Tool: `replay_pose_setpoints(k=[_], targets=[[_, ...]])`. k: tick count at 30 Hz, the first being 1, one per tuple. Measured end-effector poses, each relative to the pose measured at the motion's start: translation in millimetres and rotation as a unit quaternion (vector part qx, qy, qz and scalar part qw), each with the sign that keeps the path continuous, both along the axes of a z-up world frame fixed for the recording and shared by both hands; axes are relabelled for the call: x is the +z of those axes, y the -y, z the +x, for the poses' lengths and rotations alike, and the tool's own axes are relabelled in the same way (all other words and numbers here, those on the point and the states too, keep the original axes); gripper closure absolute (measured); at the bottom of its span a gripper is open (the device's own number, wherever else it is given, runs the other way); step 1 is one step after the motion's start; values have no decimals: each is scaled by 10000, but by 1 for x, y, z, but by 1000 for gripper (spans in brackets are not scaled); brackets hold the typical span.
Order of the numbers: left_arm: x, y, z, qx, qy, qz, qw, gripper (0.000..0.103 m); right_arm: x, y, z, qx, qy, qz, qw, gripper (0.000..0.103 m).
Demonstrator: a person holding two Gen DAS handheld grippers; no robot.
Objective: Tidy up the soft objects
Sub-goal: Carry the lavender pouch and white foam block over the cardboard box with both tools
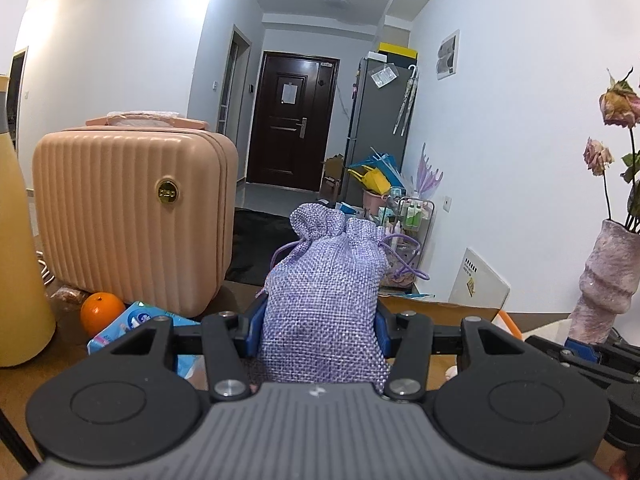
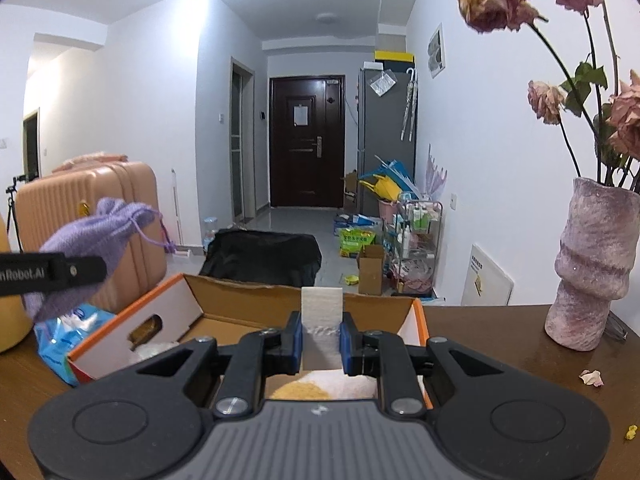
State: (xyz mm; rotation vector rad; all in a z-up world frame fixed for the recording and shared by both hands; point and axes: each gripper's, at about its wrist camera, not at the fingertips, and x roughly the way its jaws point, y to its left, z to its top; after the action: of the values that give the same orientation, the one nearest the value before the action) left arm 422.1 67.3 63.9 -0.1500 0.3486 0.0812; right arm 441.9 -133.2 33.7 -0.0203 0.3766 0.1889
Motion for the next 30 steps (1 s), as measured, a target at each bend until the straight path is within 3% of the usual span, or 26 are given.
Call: replay_pose_setpoints(k=[30], targets=[[-52, 9, 52, -160, -609, 485, 9968, 51, -30, -10, 39, -14, -504, -274, 9984, 85]])
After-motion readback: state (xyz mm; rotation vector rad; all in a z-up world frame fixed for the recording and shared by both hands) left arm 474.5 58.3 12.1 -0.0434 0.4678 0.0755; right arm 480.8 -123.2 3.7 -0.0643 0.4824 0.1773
